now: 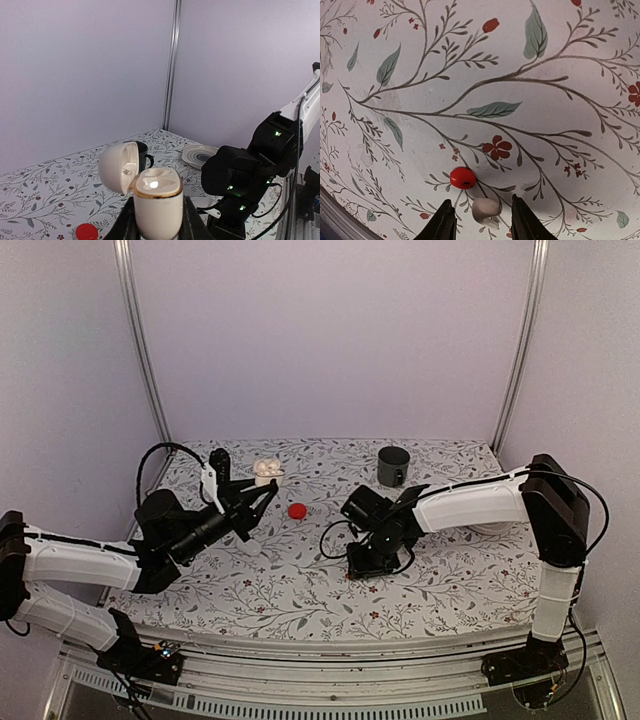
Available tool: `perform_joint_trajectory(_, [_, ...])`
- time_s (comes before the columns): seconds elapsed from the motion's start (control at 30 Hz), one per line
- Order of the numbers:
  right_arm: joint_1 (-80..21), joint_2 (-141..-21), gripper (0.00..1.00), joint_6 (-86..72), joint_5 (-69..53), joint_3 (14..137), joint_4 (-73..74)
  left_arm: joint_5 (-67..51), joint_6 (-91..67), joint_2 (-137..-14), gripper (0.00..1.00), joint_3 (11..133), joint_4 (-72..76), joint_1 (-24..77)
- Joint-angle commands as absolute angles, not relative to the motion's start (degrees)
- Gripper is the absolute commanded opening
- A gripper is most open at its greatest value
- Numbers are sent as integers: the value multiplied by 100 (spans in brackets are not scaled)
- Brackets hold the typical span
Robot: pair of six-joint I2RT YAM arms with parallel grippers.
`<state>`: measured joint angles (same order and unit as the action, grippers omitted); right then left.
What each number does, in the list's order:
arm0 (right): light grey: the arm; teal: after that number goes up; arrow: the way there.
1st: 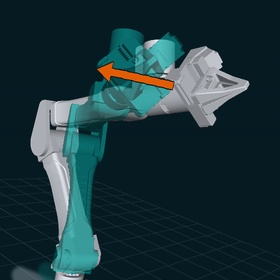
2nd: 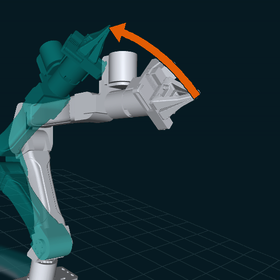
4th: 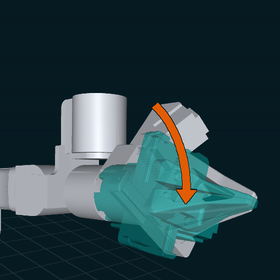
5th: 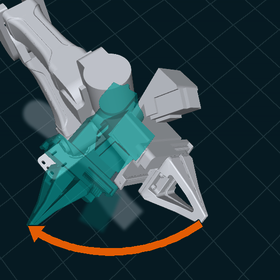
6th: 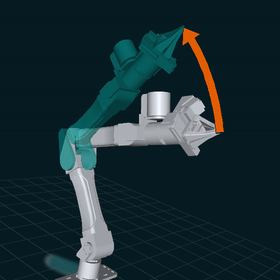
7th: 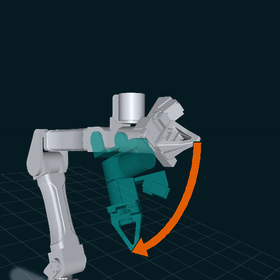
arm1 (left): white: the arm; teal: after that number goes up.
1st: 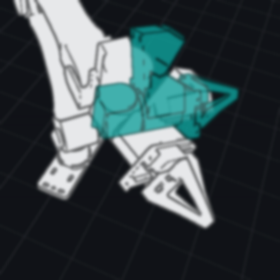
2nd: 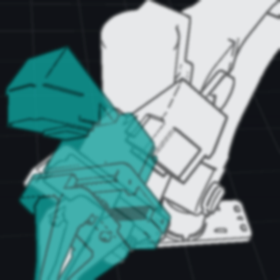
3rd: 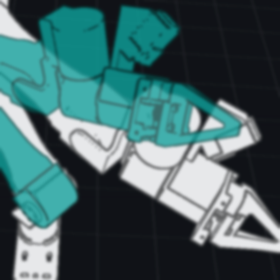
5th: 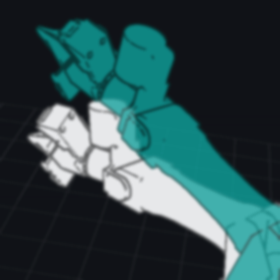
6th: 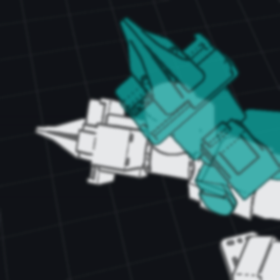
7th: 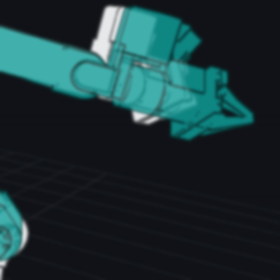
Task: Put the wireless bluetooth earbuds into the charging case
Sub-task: Adjust the right earbud at the center of the board, then pick up the right earbud from the center of the board.
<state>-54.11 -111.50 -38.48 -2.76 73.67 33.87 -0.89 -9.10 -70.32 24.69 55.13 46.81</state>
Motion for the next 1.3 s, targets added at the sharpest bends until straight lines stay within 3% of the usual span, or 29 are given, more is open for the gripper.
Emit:
perform_joint_trajectory(0.0, [-5343, -11010, 39, -3241, -538, 7389, 3148, -136, -958, -7101, 0, 2576, 5506, 4602])
perform_joint_trajectory(0.13, [-5223, -11128, 34, -3152, -437, 7580, 3441, -131, -949, -7080, 0, 2601, 5437, 4604])
perform_joint_trajectory(0.83, [-5198, -11430, 38, -2596, -734, 7879, 3869, -114, -949, -7110, 0, 2646, 5382, 4601])
perform_joint_trajectory(1.27, [-5334, -11268, 31, -2920, -272, 8132, 4407, -117, -962, -7158, 0, 2684, 5378, 4598])
